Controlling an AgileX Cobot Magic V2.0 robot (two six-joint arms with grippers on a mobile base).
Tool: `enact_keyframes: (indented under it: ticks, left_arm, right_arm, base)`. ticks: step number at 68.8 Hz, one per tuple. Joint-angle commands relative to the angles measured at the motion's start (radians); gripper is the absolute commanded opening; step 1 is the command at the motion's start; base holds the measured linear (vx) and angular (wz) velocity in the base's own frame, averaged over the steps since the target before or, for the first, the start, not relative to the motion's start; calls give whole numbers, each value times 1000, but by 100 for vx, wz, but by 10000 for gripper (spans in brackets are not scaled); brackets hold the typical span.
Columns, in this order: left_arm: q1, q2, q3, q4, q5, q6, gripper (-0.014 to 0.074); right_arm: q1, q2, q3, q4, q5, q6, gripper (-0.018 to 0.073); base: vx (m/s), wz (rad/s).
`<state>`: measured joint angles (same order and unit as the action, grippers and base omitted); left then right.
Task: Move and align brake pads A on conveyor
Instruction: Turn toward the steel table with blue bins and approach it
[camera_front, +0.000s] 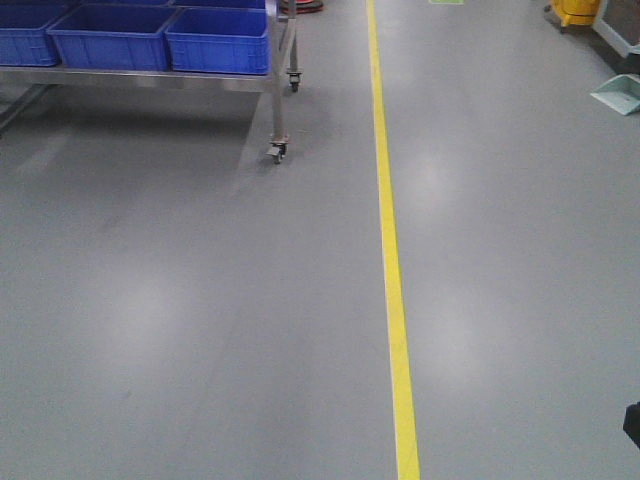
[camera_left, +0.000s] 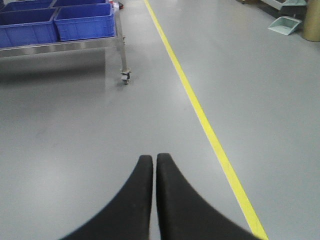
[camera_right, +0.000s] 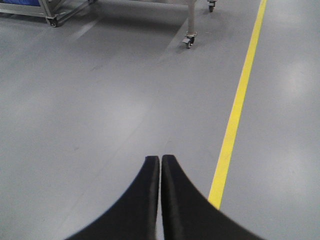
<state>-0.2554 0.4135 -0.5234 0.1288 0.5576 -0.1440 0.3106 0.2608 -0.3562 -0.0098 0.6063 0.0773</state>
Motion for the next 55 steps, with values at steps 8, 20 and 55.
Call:
enact_keyframes:
  ticks: [8,20,55]
  left_arm:
    - [4,5,-26,4,-70,-7,-6]
    - [4,5,-26,4,-70,-7,-6]
    - [4,5,-26,4,-70,-7,-6]
  right_arm:
    - [0,7,-27,-7,-66,-12,-10]
    - [0,7,-27,-7,-66,-12,-10]
    - [0,7,-27,-7,-66,-12,-10]
  base:
    - [20,27]
    - [18,53]
    - [11,91]
